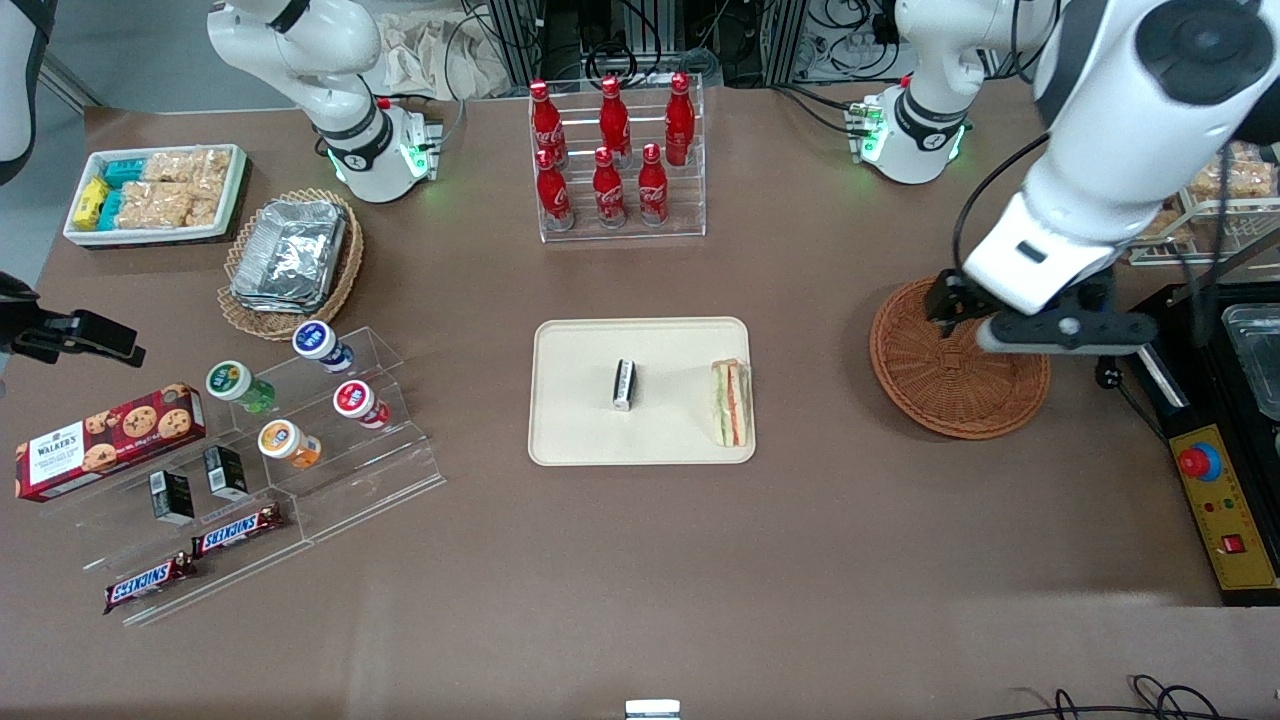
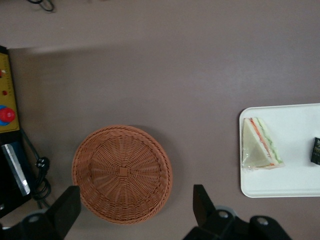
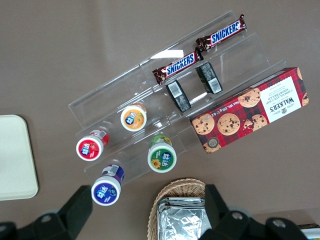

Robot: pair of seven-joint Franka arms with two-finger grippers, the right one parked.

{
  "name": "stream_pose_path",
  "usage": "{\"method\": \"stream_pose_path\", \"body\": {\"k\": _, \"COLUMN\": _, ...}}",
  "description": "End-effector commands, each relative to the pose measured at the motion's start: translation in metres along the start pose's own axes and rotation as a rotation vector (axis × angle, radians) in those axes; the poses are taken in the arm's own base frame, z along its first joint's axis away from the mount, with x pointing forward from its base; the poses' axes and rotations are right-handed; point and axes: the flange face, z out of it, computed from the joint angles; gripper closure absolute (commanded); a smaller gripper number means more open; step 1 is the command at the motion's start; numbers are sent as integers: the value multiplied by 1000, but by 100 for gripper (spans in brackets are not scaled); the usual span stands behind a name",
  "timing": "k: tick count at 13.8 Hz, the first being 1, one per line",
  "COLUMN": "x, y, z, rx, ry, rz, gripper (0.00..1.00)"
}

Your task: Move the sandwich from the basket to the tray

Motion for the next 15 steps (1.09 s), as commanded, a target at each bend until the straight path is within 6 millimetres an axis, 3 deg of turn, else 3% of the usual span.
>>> {"method": "stream_pose_path", "body": {"k": 1, "x": -24, "y": -39, "z": 0, "rx": -46, "ry": -14, "rz": -48, "gripper": 1}}
{"method": "stream_pose_path", "body": {"k": 4, "x": -34, "y": -65, "z": -11, "rx": -44, "ry": 15, "rz": -29, "gripper": 1}}
{"method": "stream_pose_path", "body": {"k": 6, "x": -30, "y": -106, "z": -14, "rx": -41, "ry": 18, "rz": -32, "gripper": 1}}
{"method": "stream_pose_path", "body": {"k": 8, "x": -26, "y": -129, "z": -23, "rx": -38, "ry": 21, "rz": -71, "gripper": 1}}
{"method": "stream_pose_path", "body": {"k": 12, "x": -3, "y": -137, "z": -28, "rx": -58, "ry": -38, "rz": -73, "gripper": 0}}
{"method": "stream_pose_path", "body": {"k": 15, "x": -1, "y": -136, "z": -25, "rx": -66, "ry": -45, "rz": -70, "gripper": 0}}
